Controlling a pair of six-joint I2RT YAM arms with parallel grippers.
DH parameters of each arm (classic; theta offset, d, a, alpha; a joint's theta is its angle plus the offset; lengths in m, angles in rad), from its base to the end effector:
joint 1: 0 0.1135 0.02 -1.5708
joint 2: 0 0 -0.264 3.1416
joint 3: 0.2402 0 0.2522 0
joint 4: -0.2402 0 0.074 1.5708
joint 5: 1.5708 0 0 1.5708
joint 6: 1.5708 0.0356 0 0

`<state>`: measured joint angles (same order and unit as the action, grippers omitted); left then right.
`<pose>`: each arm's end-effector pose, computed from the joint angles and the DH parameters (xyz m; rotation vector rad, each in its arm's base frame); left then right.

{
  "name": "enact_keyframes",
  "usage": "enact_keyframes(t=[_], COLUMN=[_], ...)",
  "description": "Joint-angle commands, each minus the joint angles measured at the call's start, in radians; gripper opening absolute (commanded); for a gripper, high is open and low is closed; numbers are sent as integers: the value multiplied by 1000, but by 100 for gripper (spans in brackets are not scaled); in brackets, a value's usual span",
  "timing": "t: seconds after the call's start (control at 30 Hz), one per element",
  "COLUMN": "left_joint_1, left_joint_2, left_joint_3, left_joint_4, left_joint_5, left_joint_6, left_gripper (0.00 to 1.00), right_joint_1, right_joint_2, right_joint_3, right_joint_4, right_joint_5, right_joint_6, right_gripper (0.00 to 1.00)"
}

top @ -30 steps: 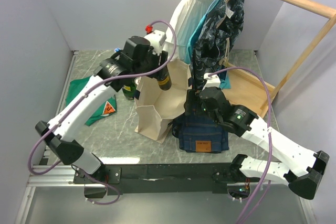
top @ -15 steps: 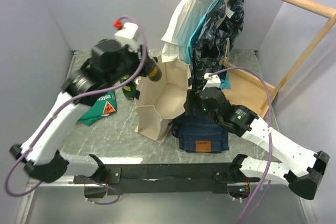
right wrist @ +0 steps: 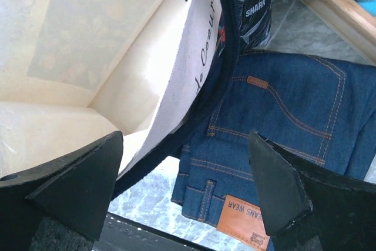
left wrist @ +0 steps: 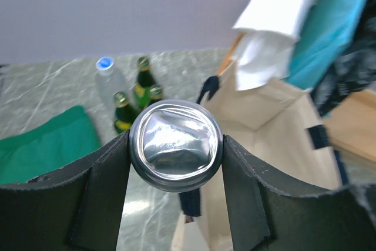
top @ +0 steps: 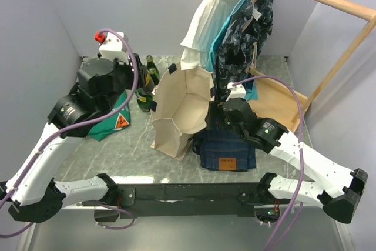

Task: Take the beverage out of the canvas bag
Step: Place the drink at the center of the board.

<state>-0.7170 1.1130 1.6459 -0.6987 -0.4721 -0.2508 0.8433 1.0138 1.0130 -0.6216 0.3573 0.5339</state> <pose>0.1524 -0.1114 0.5090 0.0557 1.7270 -0.3064 0.1507 0.1505 0.3348 -0.1355 2.1723 0.4047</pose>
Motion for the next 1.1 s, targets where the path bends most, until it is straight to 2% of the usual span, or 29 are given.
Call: enact_keyframes(t=[0.0,0.67,1.07], left_joint_1=[17,266,295], left_joint_2=[-30,-73,-91], left_joint_3=[-32,-231,-326], left_joint_4=[111,174,200], left_joint_5=[-163,30,50], left_joint_6=[-1,-31,-56], left_gripper=[1,1,1], right_joint_1=[-9,-7,-7], right_joint_2=[8,17,14], right_joint_3=[25,36,30], right_joint_4=[10,-4,0], right_joint_5=[-6,-14,-18], right_joint_6=[-2,0,-5], right_gripper=[93,93,92])
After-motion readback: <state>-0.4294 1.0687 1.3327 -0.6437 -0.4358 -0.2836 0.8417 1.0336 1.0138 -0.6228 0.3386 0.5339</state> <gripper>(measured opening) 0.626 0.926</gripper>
